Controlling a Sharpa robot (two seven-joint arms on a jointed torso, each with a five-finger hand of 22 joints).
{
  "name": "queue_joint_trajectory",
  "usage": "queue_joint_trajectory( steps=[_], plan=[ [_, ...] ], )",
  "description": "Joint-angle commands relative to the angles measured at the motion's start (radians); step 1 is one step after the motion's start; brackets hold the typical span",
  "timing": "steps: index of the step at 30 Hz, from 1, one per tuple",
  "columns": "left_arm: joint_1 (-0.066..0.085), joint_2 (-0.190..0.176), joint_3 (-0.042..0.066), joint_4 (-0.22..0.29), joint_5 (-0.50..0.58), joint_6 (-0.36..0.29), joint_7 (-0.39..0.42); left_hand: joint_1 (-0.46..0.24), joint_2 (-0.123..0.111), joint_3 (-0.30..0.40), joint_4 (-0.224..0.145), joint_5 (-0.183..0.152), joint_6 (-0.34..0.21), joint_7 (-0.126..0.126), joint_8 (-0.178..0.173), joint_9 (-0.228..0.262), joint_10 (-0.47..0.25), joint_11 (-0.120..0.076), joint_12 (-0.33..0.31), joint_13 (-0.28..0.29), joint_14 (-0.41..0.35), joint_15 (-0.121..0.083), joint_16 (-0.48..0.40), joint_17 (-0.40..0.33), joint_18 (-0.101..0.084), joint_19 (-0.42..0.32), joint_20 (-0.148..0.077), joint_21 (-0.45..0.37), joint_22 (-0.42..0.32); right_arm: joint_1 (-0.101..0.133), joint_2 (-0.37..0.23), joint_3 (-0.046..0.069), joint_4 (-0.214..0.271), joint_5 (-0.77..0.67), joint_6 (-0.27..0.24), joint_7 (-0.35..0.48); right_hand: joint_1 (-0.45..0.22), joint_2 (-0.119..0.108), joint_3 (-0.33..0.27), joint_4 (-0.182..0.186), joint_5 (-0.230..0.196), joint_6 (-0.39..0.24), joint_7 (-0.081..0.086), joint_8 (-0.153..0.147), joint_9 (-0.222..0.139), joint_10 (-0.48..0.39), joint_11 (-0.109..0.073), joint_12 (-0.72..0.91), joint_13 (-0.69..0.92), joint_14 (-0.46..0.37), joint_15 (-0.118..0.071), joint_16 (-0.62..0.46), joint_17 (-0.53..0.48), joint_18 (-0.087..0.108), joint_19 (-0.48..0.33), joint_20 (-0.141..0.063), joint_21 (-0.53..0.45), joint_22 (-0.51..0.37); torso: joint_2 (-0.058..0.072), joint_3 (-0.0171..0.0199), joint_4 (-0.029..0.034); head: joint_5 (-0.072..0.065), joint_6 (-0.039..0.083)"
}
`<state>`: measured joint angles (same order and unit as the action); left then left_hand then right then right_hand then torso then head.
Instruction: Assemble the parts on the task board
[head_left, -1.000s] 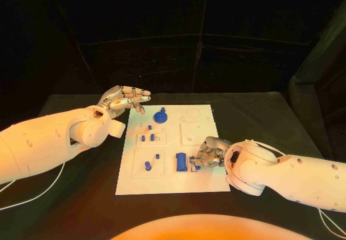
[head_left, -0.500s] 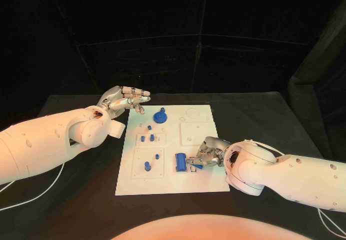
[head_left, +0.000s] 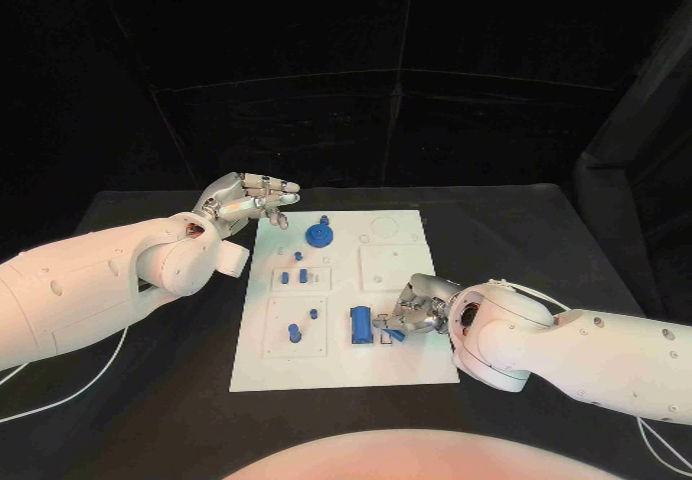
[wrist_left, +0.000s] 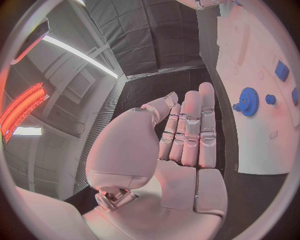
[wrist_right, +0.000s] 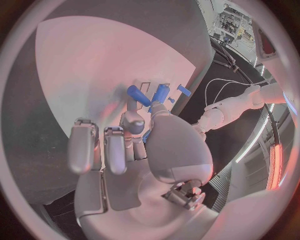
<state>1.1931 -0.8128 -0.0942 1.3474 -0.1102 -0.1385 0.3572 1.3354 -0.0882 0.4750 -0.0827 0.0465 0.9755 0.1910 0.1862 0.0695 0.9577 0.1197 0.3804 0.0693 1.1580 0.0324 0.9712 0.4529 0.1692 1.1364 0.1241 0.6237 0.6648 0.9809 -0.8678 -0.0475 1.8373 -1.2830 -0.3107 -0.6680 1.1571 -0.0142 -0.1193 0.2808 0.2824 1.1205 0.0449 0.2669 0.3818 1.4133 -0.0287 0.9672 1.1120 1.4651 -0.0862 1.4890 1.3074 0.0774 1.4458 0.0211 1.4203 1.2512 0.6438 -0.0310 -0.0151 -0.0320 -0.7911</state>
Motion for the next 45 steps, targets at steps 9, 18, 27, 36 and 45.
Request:
queue_joint_trajectory(
  steps=[9, 18, 27, 36, 45],
  plan=[
    [0.002, 0.0, 0.001, 0.001, 0.003, 0.011, 0.001, 0.001, 0.01, -0.006, -0.002, 0.006, 0.001, -0.001, 0.006, 0.001, -0.004, 0.002, 0.005, -0.002, -0.006, -0.002, -0.001, -0.003, 0.014, -0.006, 0.003, -0.006, -0.003, 0.001, -0.003, 0.0, 0.004, -0.041, 0.027, 0.009, 0.033, -0.004, -0.012, -0.01, 0.006, 0.002, 0.002, -0.004, 0.002, 0.002, 0.001, -0.005, 0.0, 0.076, -0.005, 0.002, 0.107, -0.015, 0.005, -0.001, 0.004, -0.001, 0.001, 0.0001, 0.0001, -0.001, 0.001],
    [0.002, 0.001, 0.001, 0.001, 0.003, 0.012, 0.0, 0.001, 0.01, -0.006, -0.002, 0.006, 0.001, -0.001, 0.006, 0.001, -0.004, 0.002, 0.005, -0.002, -0.006, -0.002, -0.001, -0.003, 0.014, -0.006, 0.003, -0.006, -0.003, 0.001, -0.001, 0.0, 0.006, -0.047, 0.058, 0.012, 0.109, -0.008, -0.019, -0.053, 0.001, 0.005, 0.003, -0.012, 0.006, 0.002, 0.001, -0.013, 0.0, 0.076, -0.005, 0.002, 0.107, -0.015, 0.005, -0.001, 0.004, 0.001, 0.001, 0.0002, 0.0002, -0.002, -0.001],
    [0.002, 0.0, 0.001, 0.001, 0.003, 0.01, -0.003, 0.003, 0.011, -0.006, -0.003, 0.006, 0.0, -0.001, 0.007, 0.001, -0.005, 0.002, 0.005, -0.002, -0.007, -0.002, -0.001, -0.004, 0.014, -0.006, 0.002, -0.006, -0.003, 0.001, 0.002, 0.0, 0.005, -0.052, 0.073, 0.013, 0.168, 0.003, -0.007, -0.09, -0.02, 0.008, 0.001, -0.02, 0.007, 0.0, -0.001, -0.021, -0.001, 0.075, -0.006, 0.001, 0.107, -0.015, 0.004, -0.002, 0.003, 0.001, 0.001, -0.0005, 0.0002, 0.0, -0.002],
    [0.002, 0.0, 0.001, 0.001, 0.003, 0.009, -0.005, 0.003, 0.011, -0.006, -0.003, 0.006, 0.0, -0.001, 0.007, 0.001, -0.005, 0.002, 0.005, -0.002, -0.007, -0.002, -0.001, -0.004, 0.014, -0.006, 0.002, -0.006, -0.003, 0.001, 0.002, 0.0, 0.005, -0.055, 0.054, 0.013, 0.192, 0.058, 0.025, -0.094, 0.019, 0.011, -0.002, -0.029, 0.006, 0.003, -0.005, -0.024, 0.0, 0.076, -0.009, 0.003, 0.111, -0.016, 0.006, -0.004, 0.005, 0.007, 0.001, 0.0002, 0.0, -0.001, -0.002],
    [0.002, -0.001, 0.001, 0.001, 0.003, 0.009, -0.007, 0.004, 0.012, -0.006, -0.004, 0.006, 0.0, -0.001, 0.007, 0.001, -0.005, 0.002, 0.006, -0.002, -0.007, -0.003, -0.001, -0.005, 0.014, -0.006, 0.002, -0.007, -0.003, 0.001, 0.003, 0.0, 0.007, -0.044, 0.038, 0.023, 0.183, 0.086, 0.044, -0.078, 0.076, 0.016, -0.004, -0.034, 0.007, 0.009, -0.005, -0.018, 0.007, 0.077, -0.01, 0.004, 0.114, -0.016, 0.008, -0.005, 0.006, 0.01, 0.001, 0.0001, 0.0002, -0.001, -0.003]
  ],
)
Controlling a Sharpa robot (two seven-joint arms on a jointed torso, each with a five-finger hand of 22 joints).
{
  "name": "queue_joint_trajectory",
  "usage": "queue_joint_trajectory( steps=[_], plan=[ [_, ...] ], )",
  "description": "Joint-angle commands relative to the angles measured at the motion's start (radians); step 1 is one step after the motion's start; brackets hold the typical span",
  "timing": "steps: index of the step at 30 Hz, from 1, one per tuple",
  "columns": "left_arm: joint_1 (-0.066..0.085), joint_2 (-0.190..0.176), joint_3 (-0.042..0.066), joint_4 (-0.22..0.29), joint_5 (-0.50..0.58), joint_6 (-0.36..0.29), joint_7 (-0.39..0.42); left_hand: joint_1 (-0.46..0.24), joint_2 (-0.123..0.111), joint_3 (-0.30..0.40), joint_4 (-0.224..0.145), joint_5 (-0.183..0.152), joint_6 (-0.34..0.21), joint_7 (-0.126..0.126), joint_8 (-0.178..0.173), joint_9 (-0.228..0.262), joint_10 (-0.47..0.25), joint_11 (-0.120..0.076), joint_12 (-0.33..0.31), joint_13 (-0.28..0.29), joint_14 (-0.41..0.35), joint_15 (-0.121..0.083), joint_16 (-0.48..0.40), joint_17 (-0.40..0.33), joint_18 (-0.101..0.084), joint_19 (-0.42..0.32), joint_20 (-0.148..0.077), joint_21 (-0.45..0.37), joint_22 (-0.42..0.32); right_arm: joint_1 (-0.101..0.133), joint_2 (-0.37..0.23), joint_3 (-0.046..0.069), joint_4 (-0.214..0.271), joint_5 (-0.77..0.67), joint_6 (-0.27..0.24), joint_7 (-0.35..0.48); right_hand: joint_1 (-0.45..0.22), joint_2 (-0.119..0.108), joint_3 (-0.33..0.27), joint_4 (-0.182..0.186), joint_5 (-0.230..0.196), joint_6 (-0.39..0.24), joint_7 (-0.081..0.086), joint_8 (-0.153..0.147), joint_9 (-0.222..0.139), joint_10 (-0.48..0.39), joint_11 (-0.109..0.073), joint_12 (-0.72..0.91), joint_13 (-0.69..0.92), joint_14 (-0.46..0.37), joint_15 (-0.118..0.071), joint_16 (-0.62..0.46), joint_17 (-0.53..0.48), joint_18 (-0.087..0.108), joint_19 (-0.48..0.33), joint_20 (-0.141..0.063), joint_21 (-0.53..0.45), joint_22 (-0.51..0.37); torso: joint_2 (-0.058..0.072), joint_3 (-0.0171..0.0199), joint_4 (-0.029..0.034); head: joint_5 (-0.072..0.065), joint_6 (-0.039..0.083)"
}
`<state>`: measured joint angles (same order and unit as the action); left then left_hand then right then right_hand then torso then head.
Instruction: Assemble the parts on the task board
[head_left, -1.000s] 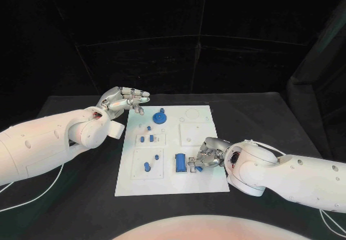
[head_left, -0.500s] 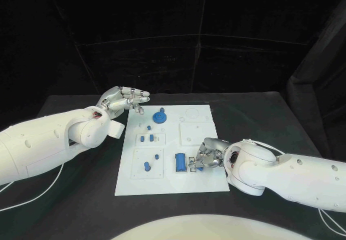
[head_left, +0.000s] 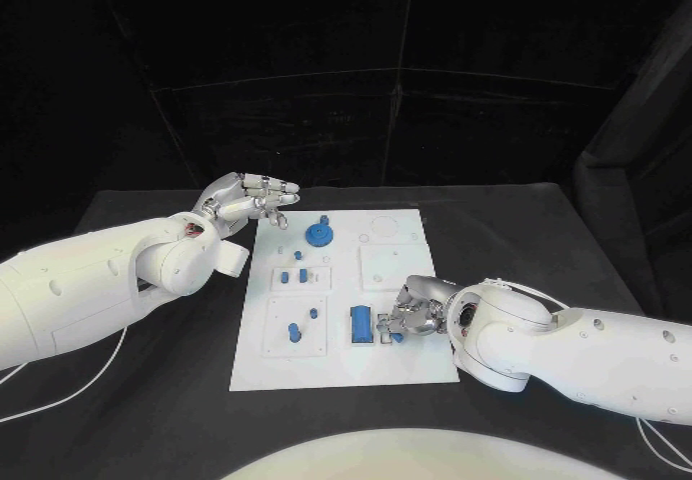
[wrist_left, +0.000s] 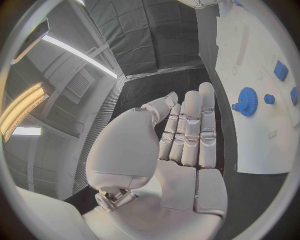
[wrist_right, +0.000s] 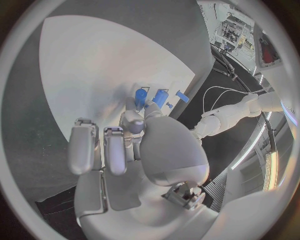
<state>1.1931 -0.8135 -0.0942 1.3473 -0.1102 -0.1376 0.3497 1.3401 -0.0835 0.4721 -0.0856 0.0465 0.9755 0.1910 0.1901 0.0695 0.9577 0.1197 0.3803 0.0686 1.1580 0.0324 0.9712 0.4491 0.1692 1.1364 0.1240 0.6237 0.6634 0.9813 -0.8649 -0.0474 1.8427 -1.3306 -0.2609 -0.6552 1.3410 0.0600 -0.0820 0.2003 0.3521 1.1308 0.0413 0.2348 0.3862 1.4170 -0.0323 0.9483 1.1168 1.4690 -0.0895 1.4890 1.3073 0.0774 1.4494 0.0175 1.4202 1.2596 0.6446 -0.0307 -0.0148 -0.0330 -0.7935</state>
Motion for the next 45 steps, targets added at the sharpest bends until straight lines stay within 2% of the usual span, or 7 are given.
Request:
queue_joint_trajectory(
  steps=[1, 12, 23, 35, 45],
  plan=[
    [0.002, 0.0, 0.001, 0.001, 0.003, 0.009, 0.0, 0.0, 0.007, -0.003, -0.001, 0.006, 0.0, -0.001, 0.003, 0.001, -0.005, 0.002, 0.006, -0.001, -0.007, -0.002, -0.001, -0.001, 0.014, -0.006, 0.002, -0.007, -0.002, 0.001, 0.001, 0.0, 0.002, 0.006, -0.012, 0.011, -0.002, 0.012, 0.007, 0.003, 0.008, 0.006, 0.0, -0.002, 0.002, 0.006, -0.002, 0.002, 0.003, 0.073, -0.006, 0.005, 0.116, -0.017, 0.004, -0.002, 0.007, 0.002, 0.0, -0.0003, -0.0001, 0.0, -0.001],
    [0.002, 0.0, 0.001, 0.002, 0.003, 0.009, -0.002, 0.0, 0.007, -0.003, -0.001, 0.006, 0.0, -0.001, 0.003, 0.001, -0.005, 0.002, 0.006, -0.001, -0.007, -0.002, -0.001, -0.001, 0.014, -0.006, 0.002, -0.007, -0.002, 0.001, 0.002, 0.0, 0.001, 0.018, -0.022, 0.01, -0.023, 0.019, 0.009, 0.023, 0.015, 0.012, 0.0, -0.003, 0.004, 0.01, -0.001, 0.005, 0.007, 0.074, -0.006, 0.006, 0.118, -0.017, 0.004, -0.002, 0.007, 0.002, 0.0, -0.0006, 0.0, -0.001, -0.003],
    [0.002, -0.002, 0.001, 0.003, 0.003, 0.01, -0.003, 0.0, 0.008, -0.002, -0.001, 0.006, 0.0, -0.001, 0.004, 0.0, -0.005, 0.002, 0.006, -0.001, -0.007, -0.002, -0.001, -0.002, 0.014, -0.006, 0.002, -0.007, -0.002, 0.001, -0.001, 0.0, 0.008, 0.017, -0.016, 0.002, -0.017, 0.017, 0.015, 0.02, 0.024, 0.016, -0.004, -0.003, 0.006, 0.013, -0.004, 0.01, 0.012, 0.075, -0.008, 0.008, 0.123, -0.016, 0.004, -0.002, 0.006, 0.002, 0.0, 0.0, -0.0001, 0.001, -0.004],
    [0.002, -0.002, 0.001, 0.002, 0.003, 0.01, -0.004, 0.001, 0.009, -0.002, -0.001, 0.006, 0.0, -0.001, 0.004, 0.0, -0.006, 0.002, 0.007, -0.002, -0.007, -0.003, -0.001, -0.003, 0.014, -0.006, 0.002, -0.007, -0.002, 0.001, -0.014, 0.0, 0.03, 0.001, -0.063, 0.008, -0.011, 0.005, 0.018, 0.014, 0.031, 0.017, -0.005, -0.004, 0.007, 0.013, -0.005, 0.009, 0.012, 0.075, -0.009, 0.008, 0.123, -0.016, 0.004, -0.004, 0.006, 0.002, 0.0, 0.0001, -0.0007, 0.0, -0.004],
    [0.002, -0.001, 0.001, 0.002, 0.003, 0.011, -0.004, 0.002, 0.009, -0.002, -0.003, 0.006, -0.001, -0.001, 0.005, 0.0, -0.006, 0.002, 0.007, -0.002, -0.008, -0.003, 0.0, -0.003, 0.014, -0.006, 0.002, -0.007, -0.002, 0.001, -0.019, 0.0, 0.032, -0.015, -0.071, 0.0, -0.011, 0.003, 0.017, 0.014, 0.031, 0.017, -0.005, -0.004, 0.007, 0.014, -0.005, 0.009, 0.013, 0.075, -0.009, 0.008, 0.122, -0.016, 0.004, -0.004, 0.006, 0.002, 0.0, -0.0001, -0.0001, -0.003, -0.005]
  ],
)
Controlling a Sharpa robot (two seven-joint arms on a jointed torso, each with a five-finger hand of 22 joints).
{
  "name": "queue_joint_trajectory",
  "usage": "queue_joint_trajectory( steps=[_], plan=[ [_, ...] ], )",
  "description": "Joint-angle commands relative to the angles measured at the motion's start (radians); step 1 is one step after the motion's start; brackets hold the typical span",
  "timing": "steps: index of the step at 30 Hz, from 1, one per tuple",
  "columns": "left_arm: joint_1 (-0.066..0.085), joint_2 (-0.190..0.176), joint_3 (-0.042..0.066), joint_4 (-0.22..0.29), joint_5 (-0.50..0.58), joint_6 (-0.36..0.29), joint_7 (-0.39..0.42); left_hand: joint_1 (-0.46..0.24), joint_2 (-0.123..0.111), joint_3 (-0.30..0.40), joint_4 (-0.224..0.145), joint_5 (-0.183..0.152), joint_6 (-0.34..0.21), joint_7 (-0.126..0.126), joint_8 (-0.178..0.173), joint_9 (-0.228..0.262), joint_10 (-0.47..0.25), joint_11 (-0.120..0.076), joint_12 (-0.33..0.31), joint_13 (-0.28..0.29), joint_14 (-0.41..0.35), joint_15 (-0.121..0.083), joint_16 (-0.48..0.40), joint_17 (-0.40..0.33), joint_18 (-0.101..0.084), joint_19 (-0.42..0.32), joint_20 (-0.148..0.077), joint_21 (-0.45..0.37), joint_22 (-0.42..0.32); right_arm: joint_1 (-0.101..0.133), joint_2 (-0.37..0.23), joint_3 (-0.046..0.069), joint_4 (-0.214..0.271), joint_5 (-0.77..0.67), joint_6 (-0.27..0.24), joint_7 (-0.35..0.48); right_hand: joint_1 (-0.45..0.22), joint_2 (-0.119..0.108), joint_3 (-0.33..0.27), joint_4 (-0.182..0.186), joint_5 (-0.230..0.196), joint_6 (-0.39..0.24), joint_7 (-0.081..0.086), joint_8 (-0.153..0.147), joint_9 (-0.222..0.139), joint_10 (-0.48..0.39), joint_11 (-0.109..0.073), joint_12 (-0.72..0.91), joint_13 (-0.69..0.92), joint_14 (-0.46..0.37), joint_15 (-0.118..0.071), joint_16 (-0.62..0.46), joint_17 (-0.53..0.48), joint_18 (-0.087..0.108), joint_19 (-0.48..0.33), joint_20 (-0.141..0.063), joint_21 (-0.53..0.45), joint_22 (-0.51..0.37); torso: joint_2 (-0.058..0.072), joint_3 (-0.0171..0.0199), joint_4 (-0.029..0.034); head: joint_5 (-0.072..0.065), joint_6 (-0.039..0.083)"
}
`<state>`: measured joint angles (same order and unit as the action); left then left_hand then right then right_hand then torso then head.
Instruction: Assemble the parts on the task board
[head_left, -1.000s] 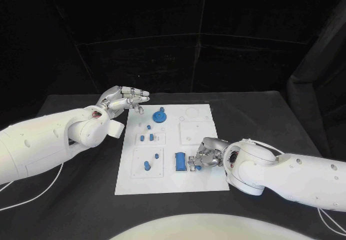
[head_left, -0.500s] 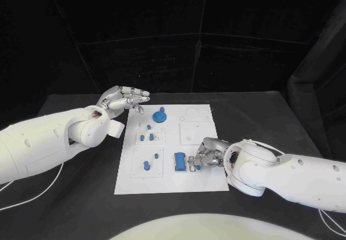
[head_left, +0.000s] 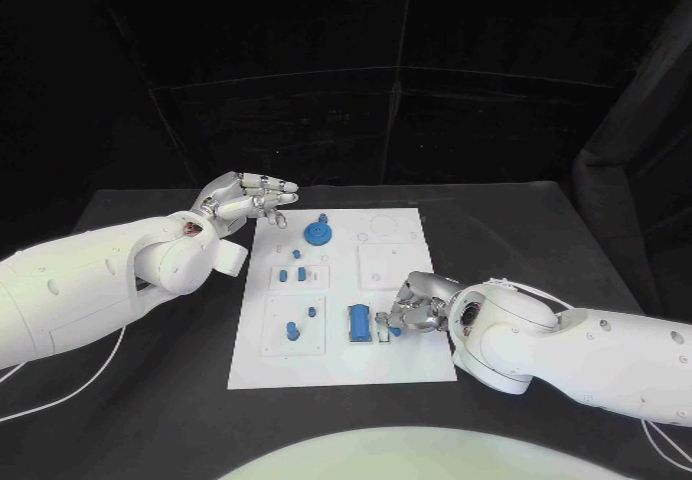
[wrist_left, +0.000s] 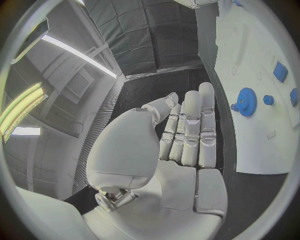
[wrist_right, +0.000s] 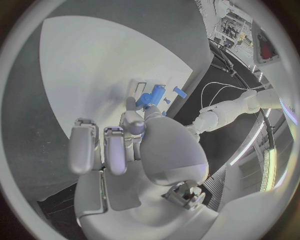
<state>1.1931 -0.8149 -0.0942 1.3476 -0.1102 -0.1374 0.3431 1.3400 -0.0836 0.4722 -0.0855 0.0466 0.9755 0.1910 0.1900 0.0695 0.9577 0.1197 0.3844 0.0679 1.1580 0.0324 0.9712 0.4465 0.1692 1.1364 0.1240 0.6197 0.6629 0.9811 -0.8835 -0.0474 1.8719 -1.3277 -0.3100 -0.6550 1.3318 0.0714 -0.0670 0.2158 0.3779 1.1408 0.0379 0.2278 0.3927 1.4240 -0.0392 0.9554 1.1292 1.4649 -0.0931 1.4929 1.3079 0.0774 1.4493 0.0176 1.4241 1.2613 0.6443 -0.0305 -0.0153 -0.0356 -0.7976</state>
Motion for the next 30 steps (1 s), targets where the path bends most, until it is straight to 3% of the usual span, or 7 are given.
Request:
queue_joint_trajectory(
  steps=[1, 30],
  plan=[
    [0.002, 0.0, 0.001, 0.002, 0.003, 0.01, 0.003, 0.002, 0.009, -0.002, -0.003, 0.006, -0.001, -0.001, 0.005, 0.0, -0.006, 0.001, 0.003, -0.001, -0.008, -0.003, 0.0, -0.001, 0.014, -0.006, 0.002, -0.003, -0.002, 0.001, -0.001, 0.0, 0.002, -0.021, -0.023, -0.002, -0.001, -0.009, 0.002, -0.002, 0.005, 0.007, -0.001, 0.003, 0.001, 0.007, 0.002, 0.002, 0.001, 0.079, -0.005, 0.004, 0.122, -0.016, 0.004, -0.004, 0.002, 0.0, 0.001, -0.0005, 0.0005, -0.001, 0.0],
    [0.002, 0.0, 0.001, 0.004, 0.003, 0.012, 0.001, 0.003, 0.008, -0.002, -0.004, 0.006, -0.001, 0.0, 0.005, 0.0, -0.007, 0.002, 0.003, -0.001, -0.008, -0.003, 0.0, -0.002, 0.014, -0.005, 0.002, -0.003, -0.002, 0.001, 0.038, 0.0, -0.042, -0.027, 0.055, -0.018, -0.011, -0.014, 0.0, 0.005, 0.003, 0.009, 0.0, 0.002, 0.002, 0.007, 0.003, 0.002, 0.002, 0.079, -0.005, 0.004, 0.122, -0.016, 0.004, -0.004, 0.002, 0.001, 0.0, -0.0003, 0.0004, 0.0, -0.002]
  ],
)
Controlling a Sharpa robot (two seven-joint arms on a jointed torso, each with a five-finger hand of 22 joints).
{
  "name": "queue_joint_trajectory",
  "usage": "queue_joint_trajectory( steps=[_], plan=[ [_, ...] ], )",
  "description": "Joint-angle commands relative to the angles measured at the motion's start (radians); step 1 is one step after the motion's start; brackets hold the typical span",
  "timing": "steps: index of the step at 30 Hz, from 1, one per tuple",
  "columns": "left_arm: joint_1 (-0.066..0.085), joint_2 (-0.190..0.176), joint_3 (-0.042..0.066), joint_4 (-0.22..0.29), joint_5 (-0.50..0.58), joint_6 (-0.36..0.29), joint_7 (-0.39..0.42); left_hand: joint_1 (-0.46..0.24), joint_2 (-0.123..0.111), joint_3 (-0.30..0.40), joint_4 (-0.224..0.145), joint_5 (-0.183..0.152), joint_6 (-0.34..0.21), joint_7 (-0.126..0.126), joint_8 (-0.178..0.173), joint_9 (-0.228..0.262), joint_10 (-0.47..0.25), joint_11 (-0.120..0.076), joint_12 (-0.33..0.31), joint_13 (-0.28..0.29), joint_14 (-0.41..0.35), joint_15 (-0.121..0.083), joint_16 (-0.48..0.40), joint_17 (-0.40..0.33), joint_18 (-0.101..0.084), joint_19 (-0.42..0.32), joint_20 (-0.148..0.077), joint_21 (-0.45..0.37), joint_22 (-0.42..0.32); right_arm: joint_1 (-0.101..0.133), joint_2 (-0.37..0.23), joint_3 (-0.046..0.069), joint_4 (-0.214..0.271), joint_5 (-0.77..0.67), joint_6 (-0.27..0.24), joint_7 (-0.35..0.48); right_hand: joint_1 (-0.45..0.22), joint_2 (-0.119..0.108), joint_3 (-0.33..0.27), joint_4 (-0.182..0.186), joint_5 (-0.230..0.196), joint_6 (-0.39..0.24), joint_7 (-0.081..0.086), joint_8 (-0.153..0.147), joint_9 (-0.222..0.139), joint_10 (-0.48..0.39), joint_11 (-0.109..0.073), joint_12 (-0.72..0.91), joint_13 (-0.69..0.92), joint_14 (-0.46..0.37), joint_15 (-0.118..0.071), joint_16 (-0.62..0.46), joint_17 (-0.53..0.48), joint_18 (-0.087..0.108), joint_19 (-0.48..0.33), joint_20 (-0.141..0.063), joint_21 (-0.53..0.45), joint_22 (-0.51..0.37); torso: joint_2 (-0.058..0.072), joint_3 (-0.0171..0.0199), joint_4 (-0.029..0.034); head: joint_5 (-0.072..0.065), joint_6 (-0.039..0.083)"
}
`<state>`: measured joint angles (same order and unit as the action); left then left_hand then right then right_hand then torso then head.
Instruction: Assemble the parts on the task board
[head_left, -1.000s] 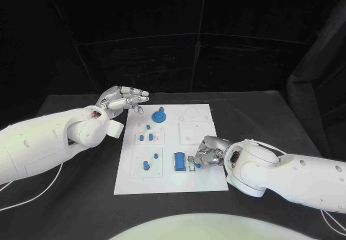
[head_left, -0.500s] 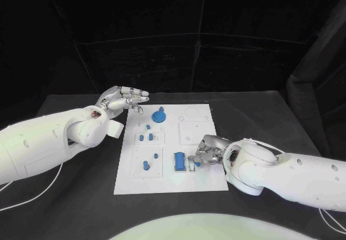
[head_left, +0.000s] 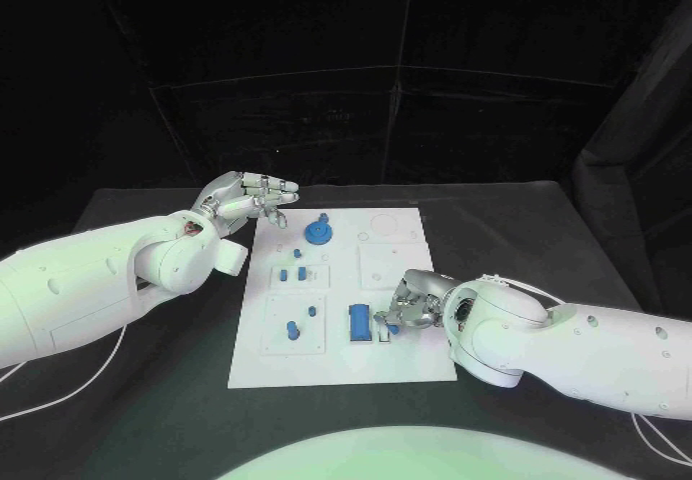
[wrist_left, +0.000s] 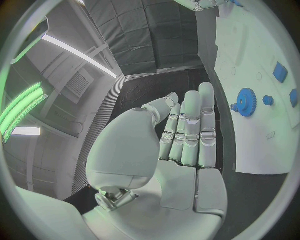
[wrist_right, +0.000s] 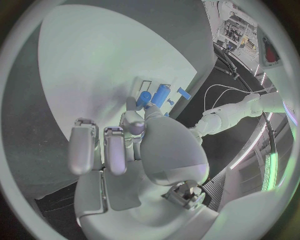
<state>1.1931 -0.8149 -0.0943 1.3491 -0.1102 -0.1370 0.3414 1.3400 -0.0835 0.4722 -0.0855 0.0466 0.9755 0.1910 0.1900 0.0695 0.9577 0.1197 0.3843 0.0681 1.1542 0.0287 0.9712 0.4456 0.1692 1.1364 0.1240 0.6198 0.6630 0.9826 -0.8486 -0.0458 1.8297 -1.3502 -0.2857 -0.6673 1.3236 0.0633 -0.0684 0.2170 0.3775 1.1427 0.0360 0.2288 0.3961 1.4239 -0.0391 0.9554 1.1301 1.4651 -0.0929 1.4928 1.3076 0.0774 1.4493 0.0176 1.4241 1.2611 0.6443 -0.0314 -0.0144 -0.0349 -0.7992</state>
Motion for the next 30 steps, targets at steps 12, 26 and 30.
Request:
queue_joint_trajectory(
  steps=[12, 26, 30],
  plan=[
    [0.002, 0.001, 0.001, 0.001, 0.003, 0.011, 0.002, 0.002, 0.009, -0.002, -0.004, 0.006, -0.002, 0.0, 0.005, 0.0, -0.007, 0.002, 0.004, -0.001, -0.004, 0.001, 0.0, -0.001, 0.014, -0.005, 0.002, -0.003, -0.002, 0.0, 0.008, -0.001, 0.0, -0.003, 0.04, -0.006, -0.036, -0.009, -0.007, 0.031, 0.005, 0.013, 0.003, -0.001, 0.0, 0.011, 0.004, 0.004, 0.005, 0.079, -0.004, 0.006, 0.126, -0.017, 0.004, -0.003, 0.002, 0.002, 0.0, 0.0006, -0.0005, -0.002, -0.001],
    [0.002, 0.002, 0.001, 0.001, 0.003, 0.011, 0.002, 0.002, 0.009, -0.002, -0.004, 0.006, -0.002, 0.0, 0.005, 0.0, -0.007, 0.002, 0.004, -0.001, -0.004, 0.001, 0.0, -0.001, 0.014, -0.005, 0.002, -0.003, -0.002, 0.0, 0.011, -0.001, -0.006, -0.003, 0.043, -0.006, -0.093, -0.023, -0.047, 0.071, 0.035, 0.02, 0.005, -0.004, 0.005, 0.015, 0.005, 0.005, 0.011, 0.08, -0.003, 0.007, 0.129, -0.017, 0.005, -0.002, 0.002, 0.004, 0.0, 0.0005, -0.0009, 0.0, -0.003],
    [0.002, 0.002, 0.001, 0.001, 0.003, 0.011, 0.001, 0.002, 0.009, -0.002, -0.004, 0.006, -0.002, 0.0, 0.005, 0.0, -0.007, 0.002, 0.004, -0.001, -0.004, 0.001, 0.0, -0.001, 0.014, -0.005, 0.002, -0.003, -0.002, 0.0, 0.011, -0.001, -0.006, -0.003, 0.043, -0.006, -0.122, -0.023, -0.069, 0.073, 0.006, 0.022, 0.005, -0.005, 0.006, 0.016, 0.006, 0.004, 0.014, 0.08, -0.002, 0.007, 0.13, -0.017, 0.005, -0.001, 0.002, 0.004, 0.001, 0.0005, -0.0011, -0.001, -0.004]
  ],
)
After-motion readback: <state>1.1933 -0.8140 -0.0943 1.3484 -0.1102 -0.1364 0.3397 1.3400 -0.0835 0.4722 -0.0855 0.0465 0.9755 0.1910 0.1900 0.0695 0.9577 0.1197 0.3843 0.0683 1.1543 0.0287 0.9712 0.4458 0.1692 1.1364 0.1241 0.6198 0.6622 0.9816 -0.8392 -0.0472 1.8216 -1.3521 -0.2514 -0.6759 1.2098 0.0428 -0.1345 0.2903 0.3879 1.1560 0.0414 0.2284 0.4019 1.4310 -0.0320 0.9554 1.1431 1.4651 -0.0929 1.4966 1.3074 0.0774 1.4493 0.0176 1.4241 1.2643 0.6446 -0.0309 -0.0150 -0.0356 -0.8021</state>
